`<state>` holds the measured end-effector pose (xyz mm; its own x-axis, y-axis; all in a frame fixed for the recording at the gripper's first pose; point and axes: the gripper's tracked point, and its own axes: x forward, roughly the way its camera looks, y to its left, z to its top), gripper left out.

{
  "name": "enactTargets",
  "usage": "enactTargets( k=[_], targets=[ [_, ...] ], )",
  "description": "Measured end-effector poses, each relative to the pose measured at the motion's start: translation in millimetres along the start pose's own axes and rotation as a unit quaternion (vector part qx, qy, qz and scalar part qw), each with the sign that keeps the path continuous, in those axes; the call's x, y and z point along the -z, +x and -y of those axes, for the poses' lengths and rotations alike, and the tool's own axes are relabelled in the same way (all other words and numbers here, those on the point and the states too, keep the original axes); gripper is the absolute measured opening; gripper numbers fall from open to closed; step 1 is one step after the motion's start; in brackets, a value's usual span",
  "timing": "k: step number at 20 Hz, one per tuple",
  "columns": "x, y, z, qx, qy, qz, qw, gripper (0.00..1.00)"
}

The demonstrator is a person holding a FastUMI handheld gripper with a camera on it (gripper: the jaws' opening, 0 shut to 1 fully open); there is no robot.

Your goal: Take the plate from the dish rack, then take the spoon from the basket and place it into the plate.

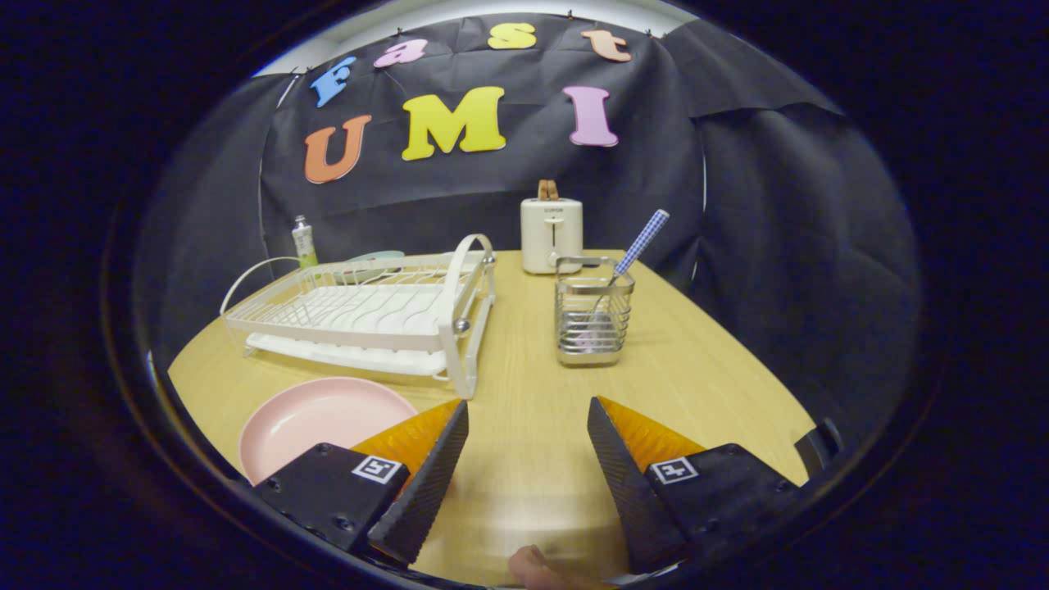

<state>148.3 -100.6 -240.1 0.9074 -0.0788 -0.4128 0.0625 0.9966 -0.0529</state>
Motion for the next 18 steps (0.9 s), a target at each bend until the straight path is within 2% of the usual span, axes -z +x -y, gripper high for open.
enactTargets(
  k=[3, 8, 10, 12, 15, 18],
  targets=[
    [-23, 9, 29, 0.042, -0.012, 0.053, 0.998, 0.99],
    [-46, 33, 43, 0.022, 0.003, 0.072, 0.997, 1.0],
    [-69, 38, 57, 0.041, 0.019, 0.105, 0.993, 1.0],
    [-92, 41, 63, 0.036, 0.034, 0.132, 0.99, 1.0],
    [-113, 56, 84, 0.047, 0.053, 0.131, 0.989, 1.0],
    [-131, 78, 89, 0.033, 0.063, 0.109, 0.991, 1.0]
  ],
)
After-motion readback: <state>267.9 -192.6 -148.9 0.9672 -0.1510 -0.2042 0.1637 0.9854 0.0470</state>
